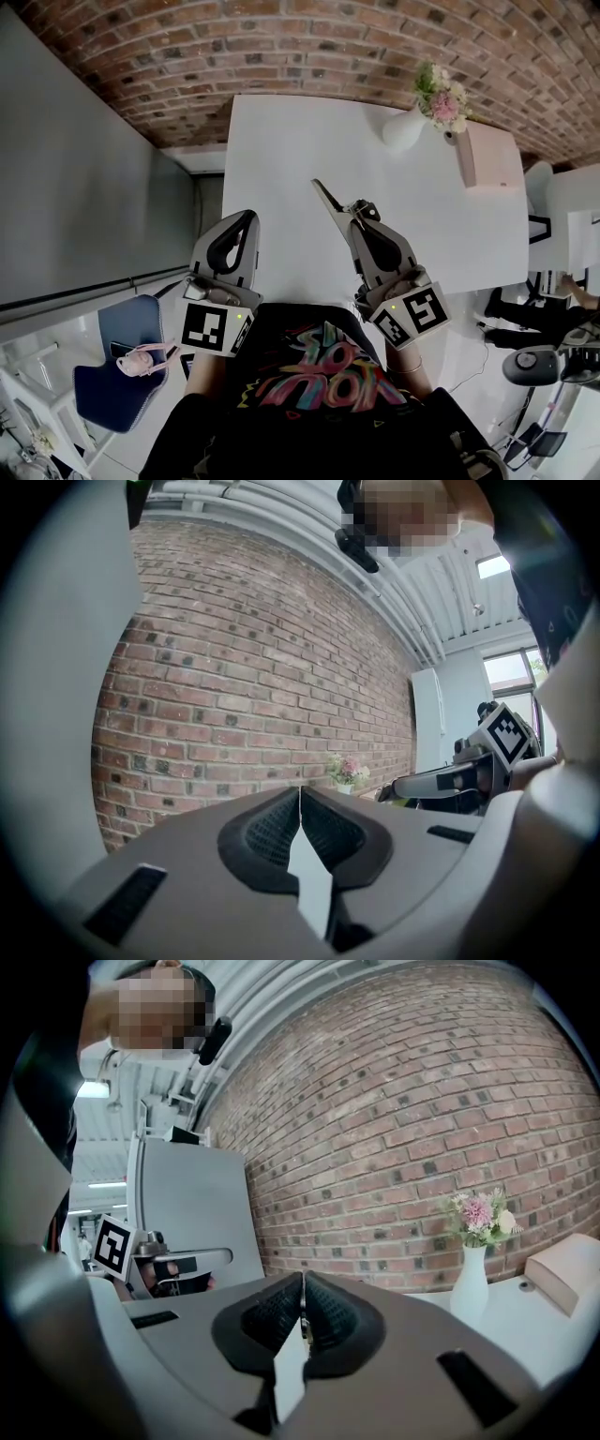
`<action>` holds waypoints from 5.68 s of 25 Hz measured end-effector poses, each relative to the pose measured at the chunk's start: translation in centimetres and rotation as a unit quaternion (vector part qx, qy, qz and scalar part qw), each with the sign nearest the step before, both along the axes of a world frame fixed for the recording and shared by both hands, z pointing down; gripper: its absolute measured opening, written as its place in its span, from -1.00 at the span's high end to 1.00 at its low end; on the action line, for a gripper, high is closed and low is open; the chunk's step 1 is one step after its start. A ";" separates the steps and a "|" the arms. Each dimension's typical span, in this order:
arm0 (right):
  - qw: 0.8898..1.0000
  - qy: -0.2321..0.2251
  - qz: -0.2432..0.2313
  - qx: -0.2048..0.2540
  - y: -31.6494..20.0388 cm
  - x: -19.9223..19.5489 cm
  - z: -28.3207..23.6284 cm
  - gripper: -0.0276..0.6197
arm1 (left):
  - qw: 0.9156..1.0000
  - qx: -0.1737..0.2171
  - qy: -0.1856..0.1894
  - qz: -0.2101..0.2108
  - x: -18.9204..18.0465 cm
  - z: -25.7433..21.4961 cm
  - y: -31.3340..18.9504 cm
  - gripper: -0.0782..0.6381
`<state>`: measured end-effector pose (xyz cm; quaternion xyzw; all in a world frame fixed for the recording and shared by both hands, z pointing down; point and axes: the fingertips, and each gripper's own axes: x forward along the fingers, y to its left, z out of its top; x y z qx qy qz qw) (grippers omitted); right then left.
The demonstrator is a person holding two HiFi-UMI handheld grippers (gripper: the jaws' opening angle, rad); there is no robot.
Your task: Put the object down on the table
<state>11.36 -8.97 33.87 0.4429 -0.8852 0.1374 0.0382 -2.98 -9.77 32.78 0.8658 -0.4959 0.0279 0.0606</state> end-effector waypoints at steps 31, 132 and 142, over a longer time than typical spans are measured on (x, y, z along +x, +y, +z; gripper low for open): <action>0.983 -0.041 -0.033 -0.175 -2.2 -0.8 13.2 0.84 | 0.999 -0.053 -0.001 0.011 1.7 5.1 -0.9 0.71; 0.999 -0.014 -0.025 0.016 -5.0 3.1 1.8 0.66 | 1.000 -0.001 0.016 0.011 1.3 0.4 -2.4 0.71; 0.997 0.040 0.009 0.072 -3.5 3.9 -2.1 0.85 | 1.000 0.004 0.017 -0.001 0.6 -0.4 -2.8 0.71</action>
